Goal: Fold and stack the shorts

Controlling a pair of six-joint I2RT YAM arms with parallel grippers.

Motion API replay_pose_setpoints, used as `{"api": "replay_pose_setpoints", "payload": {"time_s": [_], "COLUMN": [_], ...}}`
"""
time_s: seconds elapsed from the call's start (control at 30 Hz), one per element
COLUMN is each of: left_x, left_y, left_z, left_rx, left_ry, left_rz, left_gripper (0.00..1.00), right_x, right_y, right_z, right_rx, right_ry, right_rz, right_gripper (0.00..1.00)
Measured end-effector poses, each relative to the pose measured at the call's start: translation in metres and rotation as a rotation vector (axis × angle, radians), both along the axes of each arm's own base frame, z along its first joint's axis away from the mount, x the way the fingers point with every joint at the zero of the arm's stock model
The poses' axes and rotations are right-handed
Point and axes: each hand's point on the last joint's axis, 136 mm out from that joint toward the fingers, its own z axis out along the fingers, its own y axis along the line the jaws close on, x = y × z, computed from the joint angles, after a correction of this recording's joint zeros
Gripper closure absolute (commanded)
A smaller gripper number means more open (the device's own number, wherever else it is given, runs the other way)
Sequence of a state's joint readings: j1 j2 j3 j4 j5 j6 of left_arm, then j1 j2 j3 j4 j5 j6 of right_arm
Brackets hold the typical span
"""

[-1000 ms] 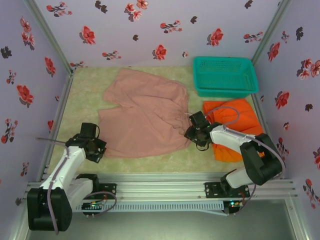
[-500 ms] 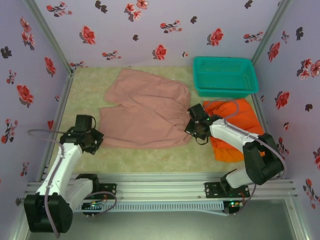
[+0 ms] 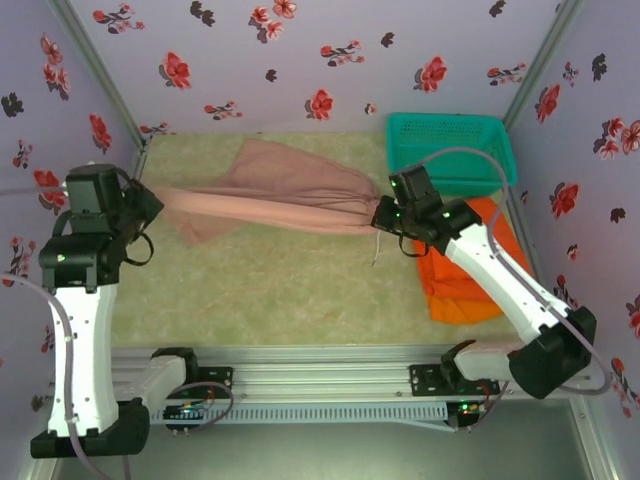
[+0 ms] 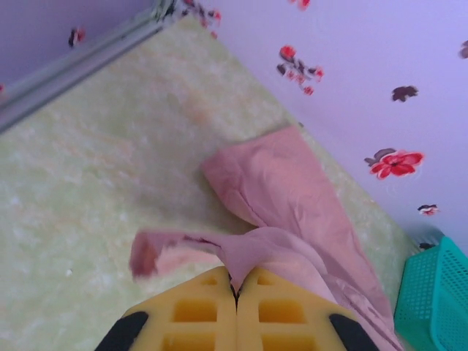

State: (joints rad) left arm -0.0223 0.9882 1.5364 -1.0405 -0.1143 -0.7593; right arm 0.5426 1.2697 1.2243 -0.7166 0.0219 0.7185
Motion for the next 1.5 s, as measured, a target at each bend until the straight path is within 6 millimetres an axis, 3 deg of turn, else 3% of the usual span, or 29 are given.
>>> {"api": "replay_pose_setpoints", "payload": {"time_s": [0.17,0.33,0.43,0.63,0.93,1.07,1.13,1.17,1.23,1.3,1.33,1.37,1.43,1.5], "left_x": [-0.002,0.025,0.059,0.151,0.282,0.329,0.345,0.352,0.365,0.377,0.382,0.385,0.388,0.388], "left_y": [0.002,0.001,0.000,-0.014,-0.068,-0.091,-0.098,-0.100,-0.100,-0.098,-0.097,-0.096,-0.095,-0.094], "left_z": [0.013,-0.005,-0.025,-0.062,-0.090,-0.107,-0.122,-0.132,-0.151,-0.167,-0.171,-0.174,-0.170,-0.154], "left_rx": [0.061,0.094,0.108,0.142,0.201,0.213,0.214,0.213,0.213,0.206,0.201,0.197,0.192,0.193], "left_ry": [0.007,0.086,0.153,0.234,0.209,0.172,0.169,0.171,0.172,0.166,0.159,0.154,0.136,0.099], "left_rz": [-0.028,-0.053,-0.068,-0.114,-0.228,-0.257,-0.262,-0.258,-0.249,-0.237,-0.235,-0.234,-0.235,-0.243], "left_gripper": [1.00,1.00,1.00,1.00,1.00,1.00,0.82,0.69,0.56,0.33,0.26,0.22,0.13,0.06], "right_x": [-0.016,-0.026,-0.025,-0.008,0.030,0.051,0.060,0.065,0.073,0.085,0.089,0.092,0.098,0.098], "right_y": [0.006,0.009,0.012,0.015,-0.002,-0.012,-0.018,-0.022,-0.030,-0.041,-0.044,-0.048,-0.055,-0.054], "right_z": [0.002,-0.025,-0.043,-0.077,-0.098,-0.105,-0.112,-0.116,-0.123,-0.126,-0.124,-0.120,-0.103,-0.075], "right_rx": [0.005,-0.017,-0.021,-0.033,0.010,0.040,0.044,0.045,0.047,0.063,0.074,0.086,0.104,0.132], "right_ry": [0.002,0.067,0.111,0.188,0.222,0.232,0.248,0.260,0.286,0.302,0.299,0.292,0.251,0.184], "right_rz": [0.044,0.055,0.039,-0.013,-0.129,-0.185,-0.215,-0.231,-0.263,-0.301,-0.317,-0.330,-0.344,-0.335], "right_gripper": [0.97,0.97,0.97,0.96,0.94,0.80,0.65,0.59,0.49,0.19,0.07,0.02,0.01,0.01]}}
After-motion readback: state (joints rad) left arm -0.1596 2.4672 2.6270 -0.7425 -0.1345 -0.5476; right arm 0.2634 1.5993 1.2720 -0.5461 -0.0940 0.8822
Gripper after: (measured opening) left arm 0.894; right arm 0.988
